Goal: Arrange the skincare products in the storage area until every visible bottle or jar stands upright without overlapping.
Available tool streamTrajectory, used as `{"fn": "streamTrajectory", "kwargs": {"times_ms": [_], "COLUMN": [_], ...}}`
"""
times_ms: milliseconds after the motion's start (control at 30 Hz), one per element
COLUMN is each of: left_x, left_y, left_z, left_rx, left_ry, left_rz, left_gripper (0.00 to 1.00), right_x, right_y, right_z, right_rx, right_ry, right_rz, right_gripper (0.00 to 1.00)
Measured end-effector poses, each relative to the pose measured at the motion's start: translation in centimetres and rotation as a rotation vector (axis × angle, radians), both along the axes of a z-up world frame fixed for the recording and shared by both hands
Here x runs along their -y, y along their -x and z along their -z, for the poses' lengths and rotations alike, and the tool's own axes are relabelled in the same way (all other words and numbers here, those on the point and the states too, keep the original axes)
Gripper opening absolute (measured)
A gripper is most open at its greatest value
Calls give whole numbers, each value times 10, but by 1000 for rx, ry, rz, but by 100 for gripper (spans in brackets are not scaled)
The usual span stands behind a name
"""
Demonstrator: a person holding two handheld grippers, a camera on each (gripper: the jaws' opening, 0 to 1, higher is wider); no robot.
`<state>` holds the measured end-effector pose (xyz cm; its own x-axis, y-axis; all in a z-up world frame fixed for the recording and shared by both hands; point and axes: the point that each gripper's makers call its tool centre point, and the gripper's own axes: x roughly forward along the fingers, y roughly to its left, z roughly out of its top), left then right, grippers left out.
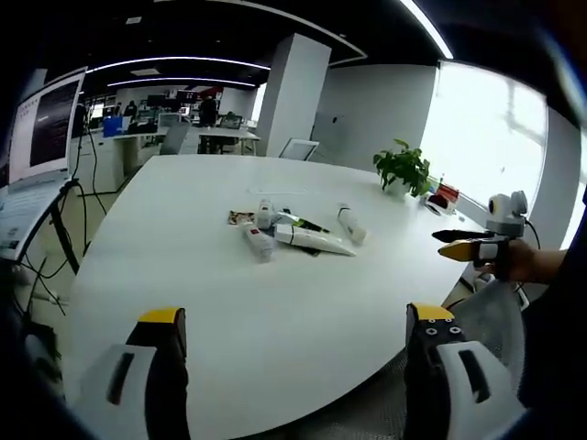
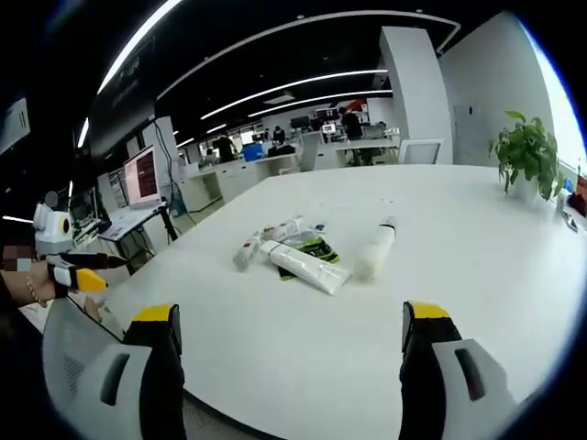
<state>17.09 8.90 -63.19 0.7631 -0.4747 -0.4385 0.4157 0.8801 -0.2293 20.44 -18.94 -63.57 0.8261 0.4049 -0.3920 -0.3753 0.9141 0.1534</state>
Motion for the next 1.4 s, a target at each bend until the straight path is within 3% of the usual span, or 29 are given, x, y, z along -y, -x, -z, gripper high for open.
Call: {"fn": "streamTrajectory", "kwargs": {"times_ms": [933, 1133, 1400], "left_x": [3, 2, 5], "left_y": [1, 1, 2], "left_z": [3, 4, 5], "left_rx": [0, -4, -8], "left_ry": [-29, -28, -39], "left_rz": [28, 28, 36], "left_gripper": [93, 92, 92], "right_x": [5, 17, 14], "right_y": [-1, -9, -18], "right_z": [0, 1, 6], "right_rx": [-11, -36, -68], "right_ry": [-23, -65, -30], "right_rz": [29, 93, 76], "right_gripper": [99, 94, 91]}}
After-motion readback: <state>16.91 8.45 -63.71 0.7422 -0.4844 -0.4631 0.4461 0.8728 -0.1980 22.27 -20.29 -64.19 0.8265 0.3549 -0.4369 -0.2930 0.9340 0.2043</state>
